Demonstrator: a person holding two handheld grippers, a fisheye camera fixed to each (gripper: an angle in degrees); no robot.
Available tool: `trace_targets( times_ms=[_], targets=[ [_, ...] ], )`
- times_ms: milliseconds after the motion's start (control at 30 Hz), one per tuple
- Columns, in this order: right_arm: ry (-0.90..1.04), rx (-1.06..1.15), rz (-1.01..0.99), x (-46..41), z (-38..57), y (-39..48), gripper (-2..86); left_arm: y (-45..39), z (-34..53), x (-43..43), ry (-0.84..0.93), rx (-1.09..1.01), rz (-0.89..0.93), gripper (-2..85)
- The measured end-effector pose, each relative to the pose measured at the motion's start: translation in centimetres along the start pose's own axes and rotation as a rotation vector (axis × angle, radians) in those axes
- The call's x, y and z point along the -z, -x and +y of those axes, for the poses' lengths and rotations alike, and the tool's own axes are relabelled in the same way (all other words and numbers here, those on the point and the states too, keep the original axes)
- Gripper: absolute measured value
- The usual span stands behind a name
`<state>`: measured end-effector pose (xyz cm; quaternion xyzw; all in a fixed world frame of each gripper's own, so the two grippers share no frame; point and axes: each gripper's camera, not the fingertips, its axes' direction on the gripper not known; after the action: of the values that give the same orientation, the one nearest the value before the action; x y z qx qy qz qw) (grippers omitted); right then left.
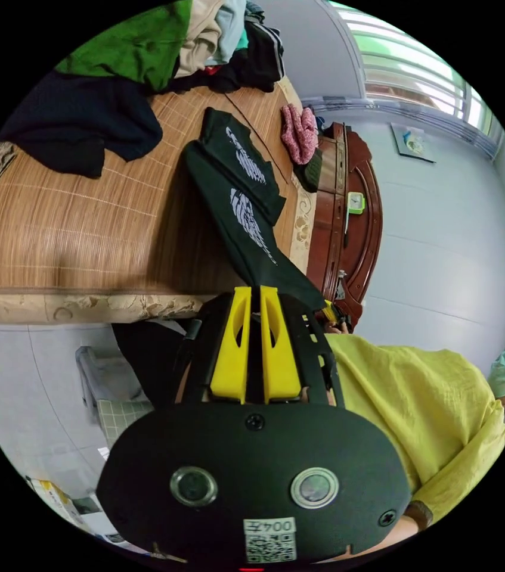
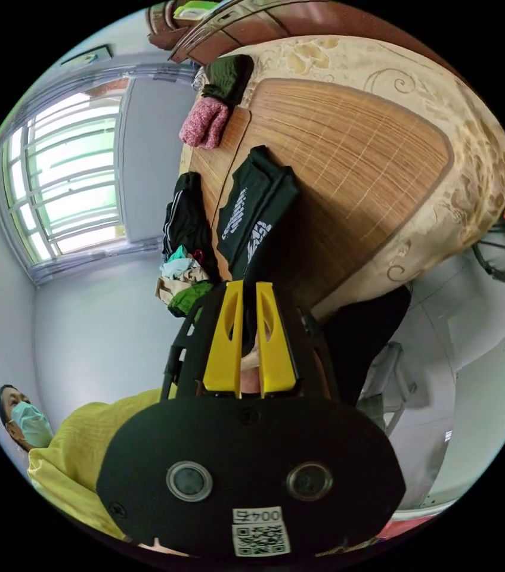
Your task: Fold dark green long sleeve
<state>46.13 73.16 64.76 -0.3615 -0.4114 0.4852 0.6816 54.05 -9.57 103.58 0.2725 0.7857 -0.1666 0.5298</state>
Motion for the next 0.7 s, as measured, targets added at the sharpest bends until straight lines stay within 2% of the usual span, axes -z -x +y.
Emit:
trace_targets(
  times_ms=[333, 533, 700],
  targets=[
    [-0.024, -0.227, -0.073, -3.3, -1.4, -4.6, 4.2, 7.0, -3.7, -2.1, -0.031, 0.179, 0.089, 3.2],
    [-0.056, -0.226, -0.089, -4.1, -6.6, -2.7, 4.0, 9.1, -7.7, -2.7, -0.17, 0.276, 0.23, 3.1],
    [-0.055, -0.214, -0.109, -5.8, -11.8, -0.7, 4.1, 9.0, -12.1, -3.7, -0.242, 0.284, 0.267, 3.1]
  ],
)
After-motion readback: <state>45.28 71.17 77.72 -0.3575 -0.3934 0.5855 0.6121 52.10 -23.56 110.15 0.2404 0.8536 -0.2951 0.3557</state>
